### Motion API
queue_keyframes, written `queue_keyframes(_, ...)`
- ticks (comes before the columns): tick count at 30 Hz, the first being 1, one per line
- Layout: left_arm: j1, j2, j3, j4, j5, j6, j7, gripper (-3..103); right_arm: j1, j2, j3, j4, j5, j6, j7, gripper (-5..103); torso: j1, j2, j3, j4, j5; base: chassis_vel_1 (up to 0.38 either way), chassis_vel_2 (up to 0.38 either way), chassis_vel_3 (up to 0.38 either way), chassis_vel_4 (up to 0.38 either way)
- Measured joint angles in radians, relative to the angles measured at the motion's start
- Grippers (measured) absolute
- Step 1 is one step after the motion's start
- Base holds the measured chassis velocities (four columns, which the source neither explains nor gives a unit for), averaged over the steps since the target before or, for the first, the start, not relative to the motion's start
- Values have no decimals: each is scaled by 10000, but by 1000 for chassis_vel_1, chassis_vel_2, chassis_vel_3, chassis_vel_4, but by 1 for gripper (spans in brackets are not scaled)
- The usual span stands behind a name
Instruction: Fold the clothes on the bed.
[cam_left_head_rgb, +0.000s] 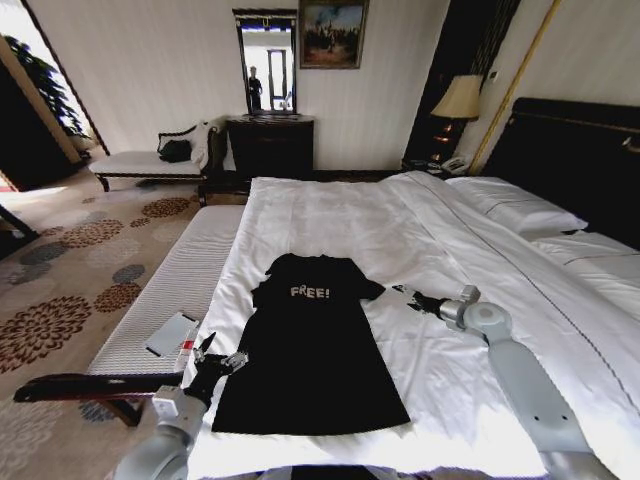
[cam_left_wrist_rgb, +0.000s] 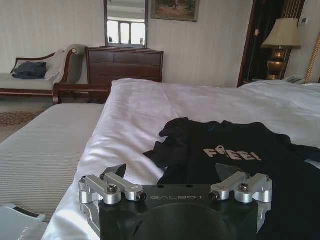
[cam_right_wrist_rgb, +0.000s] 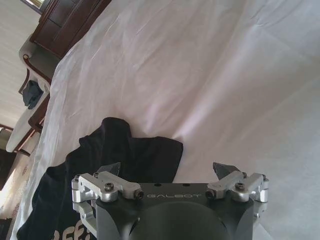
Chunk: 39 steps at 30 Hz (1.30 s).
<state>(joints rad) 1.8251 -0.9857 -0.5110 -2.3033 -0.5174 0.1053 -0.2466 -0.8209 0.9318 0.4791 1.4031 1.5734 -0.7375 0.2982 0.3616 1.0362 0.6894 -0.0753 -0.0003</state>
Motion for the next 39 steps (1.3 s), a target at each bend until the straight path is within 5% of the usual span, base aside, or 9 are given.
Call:
queue_keyframes(14,76,310,-163,35,-240,135,-63,100,1755,710,-1210,-2089,-1086,1,-571,100,1,0,0,-3,-3,0,0,0,0)
queue_keyframes(39,250,279,-306,-227,-361,303,-185,100,2534,1739,-1306,-3669,-1898,23,-881,100,0,1,-1,-4,-4,0,0,0,0)
